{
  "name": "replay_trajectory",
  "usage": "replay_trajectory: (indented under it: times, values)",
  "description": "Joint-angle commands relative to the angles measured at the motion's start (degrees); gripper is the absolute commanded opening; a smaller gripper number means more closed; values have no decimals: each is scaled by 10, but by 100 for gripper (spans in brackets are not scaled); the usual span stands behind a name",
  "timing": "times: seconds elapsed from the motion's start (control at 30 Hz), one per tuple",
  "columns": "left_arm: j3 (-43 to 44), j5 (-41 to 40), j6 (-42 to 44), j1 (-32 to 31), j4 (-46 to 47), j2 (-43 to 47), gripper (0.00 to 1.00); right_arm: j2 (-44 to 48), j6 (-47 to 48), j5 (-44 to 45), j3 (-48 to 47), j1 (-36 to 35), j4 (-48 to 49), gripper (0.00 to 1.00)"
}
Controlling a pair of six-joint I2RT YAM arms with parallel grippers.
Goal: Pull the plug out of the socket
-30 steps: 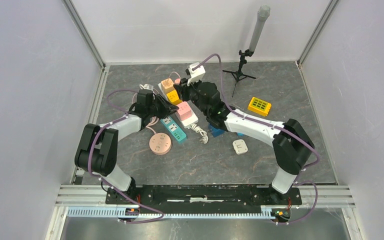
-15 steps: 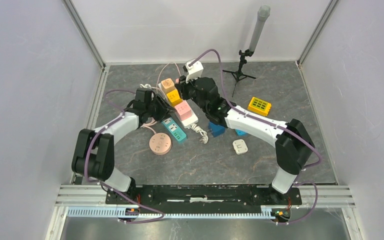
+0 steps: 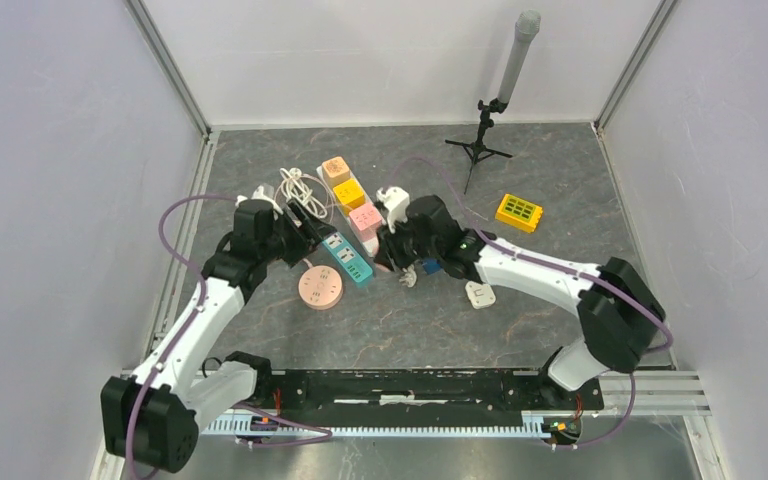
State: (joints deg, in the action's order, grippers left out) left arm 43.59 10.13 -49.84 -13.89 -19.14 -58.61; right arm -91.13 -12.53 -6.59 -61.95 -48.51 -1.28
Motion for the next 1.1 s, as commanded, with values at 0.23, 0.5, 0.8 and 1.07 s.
replay_trajectory:
  times: [0.23, 0.5, 0.8, 1.07]
  values:
    - [-18, -26, 32, 2, -66, 86, 87, 174, -11, -182, 239, -2, -80, 3]
    - [-16, -24, 26, 2, -63, 55, 89, 176, -34, -111, 305, -3, -94, 23]
    - [-16, -28, 40, 2, -75, 57, 92, 202, -32, -69, 291, -5, -102, 77]
    - [-1, -34, 43, 3, -77, 44, 93, 277, 4, -53, 231, -5, -87, 89]
